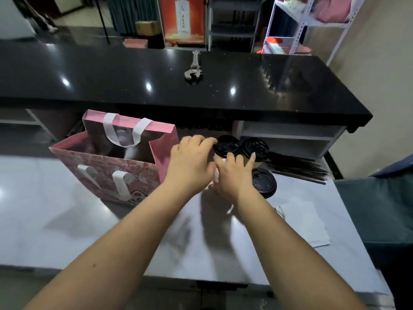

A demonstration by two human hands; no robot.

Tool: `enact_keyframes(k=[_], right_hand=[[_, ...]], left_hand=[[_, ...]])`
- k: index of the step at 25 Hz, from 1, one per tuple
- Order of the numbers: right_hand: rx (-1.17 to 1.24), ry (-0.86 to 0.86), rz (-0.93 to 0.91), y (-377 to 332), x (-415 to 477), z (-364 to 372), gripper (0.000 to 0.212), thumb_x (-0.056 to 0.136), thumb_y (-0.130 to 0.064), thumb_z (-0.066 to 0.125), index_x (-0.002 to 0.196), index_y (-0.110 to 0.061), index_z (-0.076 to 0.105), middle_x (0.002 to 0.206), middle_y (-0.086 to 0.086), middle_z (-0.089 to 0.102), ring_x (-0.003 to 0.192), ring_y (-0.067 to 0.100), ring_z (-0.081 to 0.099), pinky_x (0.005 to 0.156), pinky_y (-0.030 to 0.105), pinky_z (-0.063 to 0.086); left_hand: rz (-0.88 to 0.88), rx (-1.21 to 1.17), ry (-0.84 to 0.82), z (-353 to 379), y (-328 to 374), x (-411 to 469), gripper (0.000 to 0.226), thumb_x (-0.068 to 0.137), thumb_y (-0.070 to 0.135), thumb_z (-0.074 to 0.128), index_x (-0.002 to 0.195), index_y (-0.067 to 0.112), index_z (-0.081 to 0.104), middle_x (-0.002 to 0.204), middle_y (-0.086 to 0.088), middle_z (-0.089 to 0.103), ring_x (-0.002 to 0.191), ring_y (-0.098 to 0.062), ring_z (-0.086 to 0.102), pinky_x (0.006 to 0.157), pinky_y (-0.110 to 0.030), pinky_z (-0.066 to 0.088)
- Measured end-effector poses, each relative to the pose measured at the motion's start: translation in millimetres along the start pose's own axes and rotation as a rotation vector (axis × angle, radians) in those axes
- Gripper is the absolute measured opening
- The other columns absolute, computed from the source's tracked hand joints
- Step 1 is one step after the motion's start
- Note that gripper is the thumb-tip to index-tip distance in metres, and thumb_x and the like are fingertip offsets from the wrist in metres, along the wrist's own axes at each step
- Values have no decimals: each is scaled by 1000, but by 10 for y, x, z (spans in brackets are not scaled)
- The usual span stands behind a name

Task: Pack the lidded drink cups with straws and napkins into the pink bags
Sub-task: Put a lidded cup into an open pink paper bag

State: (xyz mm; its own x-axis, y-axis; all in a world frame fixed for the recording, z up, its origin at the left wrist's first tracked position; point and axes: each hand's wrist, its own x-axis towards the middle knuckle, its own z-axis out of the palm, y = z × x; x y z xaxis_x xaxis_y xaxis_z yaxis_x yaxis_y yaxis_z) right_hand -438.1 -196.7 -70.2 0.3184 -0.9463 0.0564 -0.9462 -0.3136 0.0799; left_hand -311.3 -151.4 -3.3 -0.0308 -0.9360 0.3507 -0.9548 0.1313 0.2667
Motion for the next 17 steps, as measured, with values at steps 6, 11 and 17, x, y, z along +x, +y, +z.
enact_keyframes(k=[6, 11, 17], right_hand=[[-15, 155, -213, -160, -167, 194, 69, 37, -25, 84, 104, -24, 67, 107, 14, 60, 91, 34, 51, 72, 39, 50], [131, 333, -223, -68, 27, -440, 76, 42, -29, 88, 114, -25, 64, 114, 16, 57, 92, 38, 55, 70, 41, 49], [316, 439, -153, -230, 227, -1495, 70, 67, -43, 78, 132, -37, 51, 133, 5, 43, 116, 31, 37, 97, 42, 39]], left_hand=[[11, 2, 122, -54, -158, -117, 48, 73, 20, 69, 120, 21, 60, 111, -1, 59, 108, -29, 52, 83, -44, 45], [-18, 26, 187, -492, -427, 4, 50, 75, 25, 65, 124, 22, 58, 115, 0, 59, 109, -27, 52, 91, -45, 42], [-76, 32, 267, -1094, -1275, 45, 43, 73, 31, 59, 115, 24, 64, 109, 4, 65, 102, -23, 58, 87, -44, 46]])
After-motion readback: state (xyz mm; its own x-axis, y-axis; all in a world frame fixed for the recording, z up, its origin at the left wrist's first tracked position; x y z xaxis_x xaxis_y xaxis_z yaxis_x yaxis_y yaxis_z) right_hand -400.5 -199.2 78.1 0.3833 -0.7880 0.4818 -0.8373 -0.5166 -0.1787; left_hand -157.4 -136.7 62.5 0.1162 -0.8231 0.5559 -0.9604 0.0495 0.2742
